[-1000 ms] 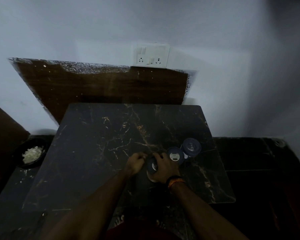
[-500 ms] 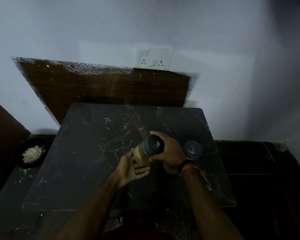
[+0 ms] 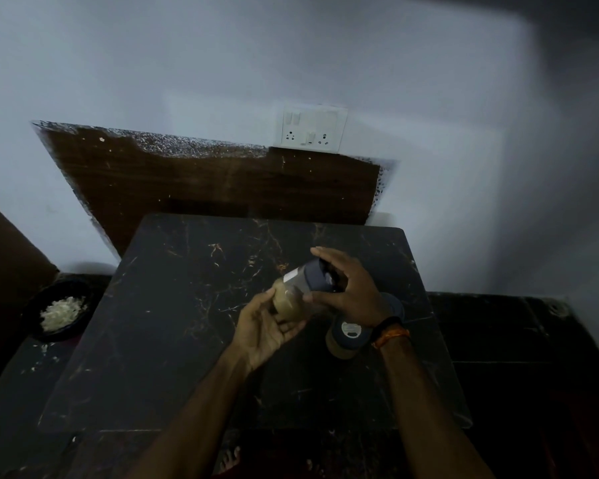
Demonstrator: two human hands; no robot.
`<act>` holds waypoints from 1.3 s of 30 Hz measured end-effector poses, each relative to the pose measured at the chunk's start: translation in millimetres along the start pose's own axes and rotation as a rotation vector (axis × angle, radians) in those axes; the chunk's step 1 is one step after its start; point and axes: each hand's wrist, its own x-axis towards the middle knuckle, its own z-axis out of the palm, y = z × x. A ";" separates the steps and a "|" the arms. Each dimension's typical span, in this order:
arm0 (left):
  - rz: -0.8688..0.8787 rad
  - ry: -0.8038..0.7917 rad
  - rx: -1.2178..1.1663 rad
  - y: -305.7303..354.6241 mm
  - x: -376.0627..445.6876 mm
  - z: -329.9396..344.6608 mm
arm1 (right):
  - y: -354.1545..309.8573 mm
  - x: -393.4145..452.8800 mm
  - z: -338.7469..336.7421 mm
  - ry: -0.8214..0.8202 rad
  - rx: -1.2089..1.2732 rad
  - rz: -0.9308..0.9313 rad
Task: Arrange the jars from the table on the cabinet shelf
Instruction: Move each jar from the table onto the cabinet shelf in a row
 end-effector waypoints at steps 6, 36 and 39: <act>0.075 -0.084 0.059 0.1 0.6 25.4 | -6.8 8.4 -0.6 0.112 0.111 0.075; 0.272 -0.387 0.332 41.0 14.5 121.4 | -28.1 48.2 -54.8 0.362 1.129 0.135; 0.283 -0.423 0.365 54.2 20.8 142.1 | -39.2 58.4 -75.4 0.376 1.083 0.084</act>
